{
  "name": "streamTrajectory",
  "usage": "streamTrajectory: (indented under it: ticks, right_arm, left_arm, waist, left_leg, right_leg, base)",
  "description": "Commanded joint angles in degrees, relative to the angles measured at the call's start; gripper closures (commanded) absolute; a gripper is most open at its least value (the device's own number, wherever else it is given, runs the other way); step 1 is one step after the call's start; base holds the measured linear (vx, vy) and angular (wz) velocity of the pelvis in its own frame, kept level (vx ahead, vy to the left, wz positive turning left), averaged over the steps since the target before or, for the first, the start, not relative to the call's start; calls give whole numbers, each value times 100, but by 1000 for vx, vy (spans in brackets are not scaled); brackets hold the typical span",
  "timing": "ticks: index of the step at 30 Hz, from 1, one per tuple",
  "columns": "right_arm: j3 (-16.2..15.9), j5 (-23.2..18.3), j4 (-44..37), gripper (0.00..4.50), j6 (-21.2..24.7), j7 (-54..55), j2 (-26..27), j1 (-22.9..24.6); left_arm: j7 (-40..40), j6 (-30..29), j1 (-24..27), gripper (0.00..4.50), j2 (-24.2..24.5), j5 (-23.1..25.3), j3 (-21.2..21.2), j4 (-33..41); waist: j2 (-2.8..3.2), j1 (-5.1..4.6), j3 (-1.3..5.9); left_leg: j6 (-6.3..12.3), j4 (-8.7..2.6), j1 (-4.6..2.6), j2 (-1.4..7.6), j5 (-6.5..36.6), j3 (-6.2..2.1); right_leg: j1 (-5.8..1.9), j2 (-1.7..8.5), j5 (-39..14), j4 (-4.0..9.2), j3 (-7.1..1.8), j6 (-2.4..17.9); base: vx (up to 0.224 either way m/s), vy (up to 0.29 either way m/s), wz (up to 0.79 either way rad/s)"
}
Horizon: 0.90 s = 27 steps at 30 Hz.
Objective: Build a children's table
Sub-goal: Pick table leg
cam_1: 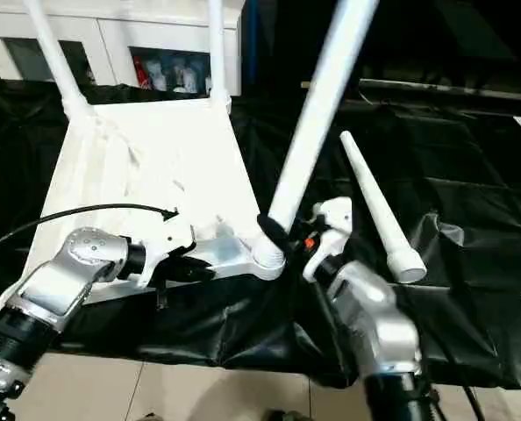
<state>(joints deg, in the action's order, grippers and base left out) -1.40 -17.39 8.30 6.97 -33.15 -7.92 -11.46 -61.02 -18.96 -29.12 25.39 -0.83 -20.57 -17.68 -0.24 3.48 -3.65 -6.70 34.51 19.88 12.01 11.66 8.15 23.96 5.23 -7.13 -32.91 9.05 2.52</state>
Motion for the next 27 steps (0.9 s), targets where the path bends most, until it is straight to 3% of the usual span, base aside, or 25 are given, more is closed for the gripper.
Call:
streamTrajectory:
  ticks: [1, 9, 17, 21, 27]
  right_arm:
    - [-17, 348, 440, 262, -107, 198, -58, 227]
    - [188, 239, 657, 262, -542, 379, 139, 253]
    - [699, -340, 982, 262, -271, 573, 311, 188]
    - [450, -67, 857, 262, -546, 398, 227, 356]
    - [389, 70, 830, 262, -814, 466, 223, 500]
  left_arm:
    - [107, 107, -264, 450, -21, -192, 361, 138]
    - [148, 162, -300, 450, -33, -175, 375, 55]
    - [198, 197, -330, 450, -29, -165, 392, 2]
    - [232, 228, -366, 450, -24, -152, 402, -46]
    - [267, 245, -390, 450, -26, -150, 409, -76]
  waist:
    - [100, 3, 398]
    - [106, -9, 408]
    - [118, -24, 431]
    - [113, -12, 438]
    - [119, 17, 458]
  left_leg:
    - [314, -420, 43, 44, 1271, 34]
    - [346, -422, 39, 51, 1341, 32]
    - [318, -412, 20, 45, 1444, 26]
    - [314, -412, 14, 42, 1397, 32]
    - [325, -424, 28, 62, 1289, 34]
  right_leg:
    - [-428, 311, -2645, 519, -268, 257]
    - [-430, 315, -2671, 518, -271, 299]
    - [-435, 324, -2824, 555, -253, 260]
    - [-429, 323, -2819, 548, -258, 249]
    - [-439, 334, -2563, 493, -290, 359]
  base:
    - [0, 0, 0]
    - [0, 0, 0]
    - [0, 0, 0]
    - [0, 0, 0]
    - [0, 0, 0]
